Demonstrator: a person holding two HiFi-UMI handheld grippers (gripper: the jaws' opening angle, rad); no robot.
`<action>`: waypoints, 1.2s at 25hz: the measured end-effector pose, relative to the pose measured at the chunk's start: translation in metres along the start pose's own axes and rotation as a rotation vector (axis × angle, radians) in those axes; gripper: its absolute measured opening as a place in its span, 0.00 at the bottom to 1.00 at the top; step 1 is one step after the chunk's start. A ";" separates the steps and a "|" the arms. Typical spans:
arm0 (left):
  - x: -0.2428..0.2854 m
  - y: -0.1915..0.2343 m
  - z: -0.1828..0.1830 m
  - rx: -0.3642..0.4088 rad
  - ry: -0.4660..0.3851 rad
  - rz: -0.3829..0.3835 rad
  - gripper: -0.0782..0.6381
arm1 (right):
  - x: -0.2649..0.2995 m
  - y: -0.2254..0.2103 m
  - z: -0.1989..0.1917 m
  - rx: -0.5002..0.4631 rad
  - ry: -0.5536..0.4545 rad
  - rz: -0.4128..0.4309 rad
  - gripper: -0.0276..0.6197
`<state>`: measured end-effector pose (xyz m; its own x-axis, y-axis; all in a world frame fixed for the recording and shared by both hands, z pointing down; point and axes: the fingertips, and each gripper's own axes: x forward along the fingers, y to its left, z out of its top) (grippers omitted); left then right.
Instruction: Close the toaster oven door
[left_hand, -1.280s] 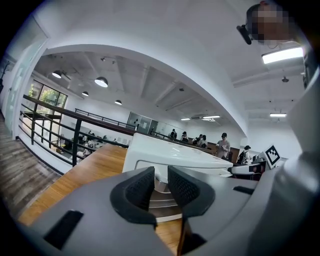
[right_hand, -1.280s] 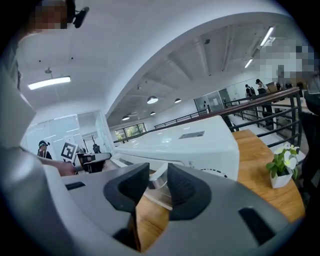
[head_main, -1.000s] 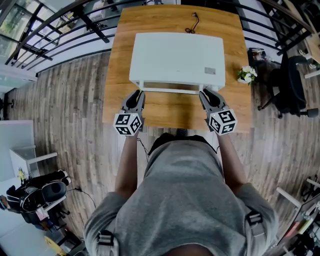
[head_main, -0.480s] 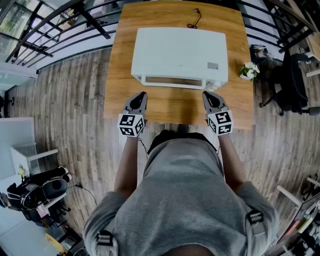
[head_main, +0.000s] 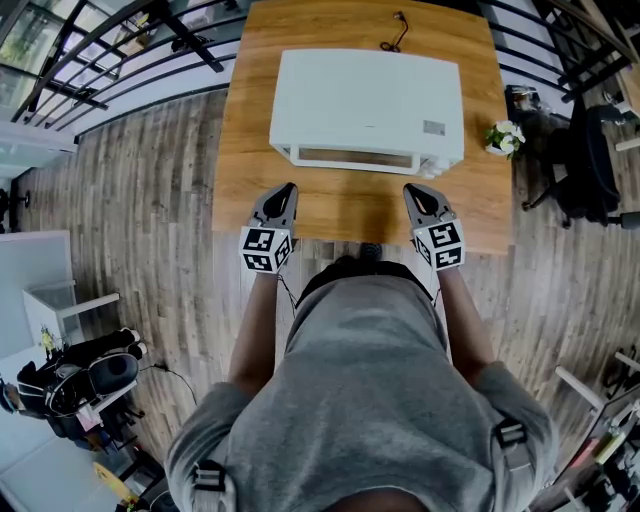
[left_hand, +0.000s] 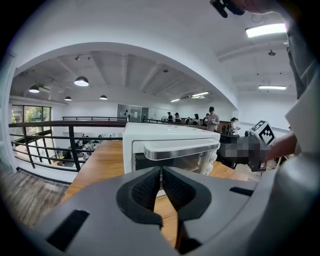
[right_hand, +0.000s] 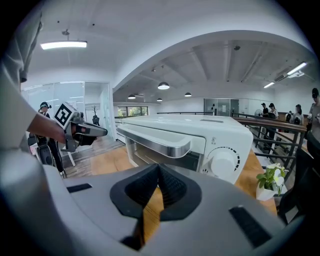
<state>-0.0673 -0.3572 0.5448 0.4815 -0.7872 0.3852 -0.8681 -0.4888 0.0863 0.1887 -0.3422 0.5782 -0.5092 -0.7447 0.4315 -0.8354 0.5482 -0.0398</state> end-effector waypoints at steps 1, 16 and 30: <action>0.000 0.001 0.001 0.000 -0.001 -0.001 0.15 | 0.001 0.000 0.001 0.001 0.001 -0.001 0.05; -0.005 0.007 0.001 -0.016 -0.001 -0.013 0.15 | 0.003 0.017 0.001 0.004 0.022 0.008 0.05; 0.000 0.002 0.002 -0.020 -0.007 -0.010 0.15 | 0.002 0.013 -0.005 0.004 0.029 0.014 0.05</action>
